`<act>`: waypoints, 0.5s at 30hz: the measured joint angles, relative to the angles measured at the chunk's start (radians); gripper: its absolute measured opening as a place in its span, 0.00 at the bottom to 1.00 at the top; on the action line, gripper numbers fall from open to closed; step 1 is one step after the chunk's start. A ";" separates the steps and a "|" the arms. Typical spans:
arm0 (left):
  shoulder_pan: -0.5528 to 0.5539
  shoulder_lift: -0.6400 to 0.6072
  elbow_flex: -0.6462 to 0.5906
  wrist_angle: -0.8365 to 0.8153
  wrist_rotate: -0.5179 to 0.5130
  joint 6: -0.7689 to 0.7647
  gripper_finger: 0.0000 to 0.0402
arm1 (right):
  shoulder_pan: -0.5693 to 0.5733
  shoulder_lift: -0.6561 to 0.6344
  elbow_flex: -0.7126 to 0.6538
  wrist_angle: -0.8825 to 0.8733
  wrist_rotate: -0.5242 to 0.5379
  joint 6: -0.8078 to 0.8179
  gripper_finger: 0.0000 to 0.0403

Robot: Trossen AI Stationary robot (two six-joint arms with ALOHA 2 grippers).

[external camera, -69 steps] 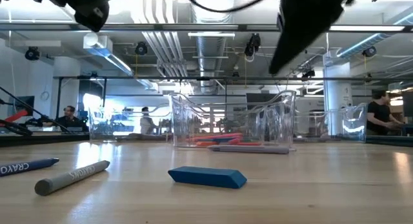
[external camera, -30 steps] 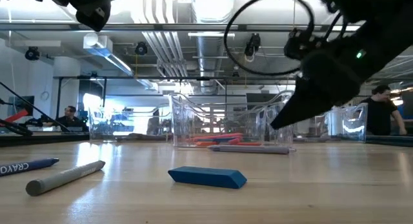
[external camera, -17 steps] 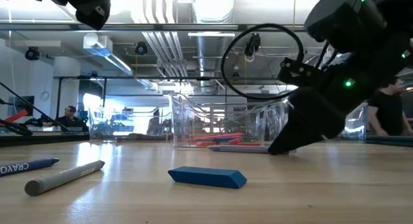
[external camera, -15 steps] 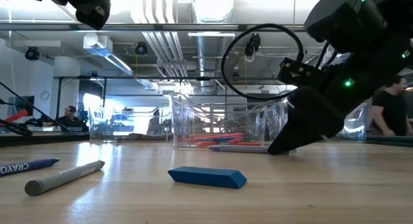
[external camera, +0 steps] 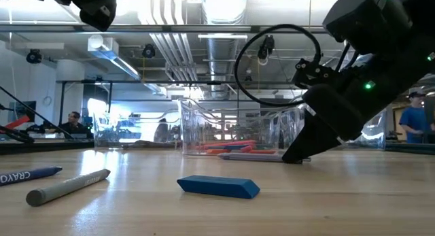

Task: Sort crayons/erasers/pens/pencils in bins
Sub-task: Put the gray pen into the top left transparent bin

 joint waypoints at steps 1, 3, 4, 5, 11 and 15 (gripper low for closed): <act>0.000 0.000 0.000 0.000 0.000 0.000 0.12 | 0.002 -0.011 0.001 -0.001 0.000 -0.003 0.10; 0.000 0.000 0.000 0.000 0.000 0.000 0.12 | 0.006 -0.039 0.002 0.000 0.004 -0.010 0.10; 0.000 0.000 0.000 0.000 0.000 0.000 0.12 | 0.009 -0.055 0.002 0.001 0.006 -0.012 0.10; 0.000 0.000 0.000 0.000 0.000 0.000 0.12 | 0.012 -0.073 0.002 0.001 0.008 -0.014 0.10; -0.001 0.000 0.000 0.008 0.019 0.009 0.12 | 0.045 -0.166 -0.002 -0.014 -0.012 -0.020 0.10; -0.001 0.000 0.000 0.027 0.033 0.010 0.12 | 0.056 -0.220 -0.001 0.005 0.027 -0.039 0.10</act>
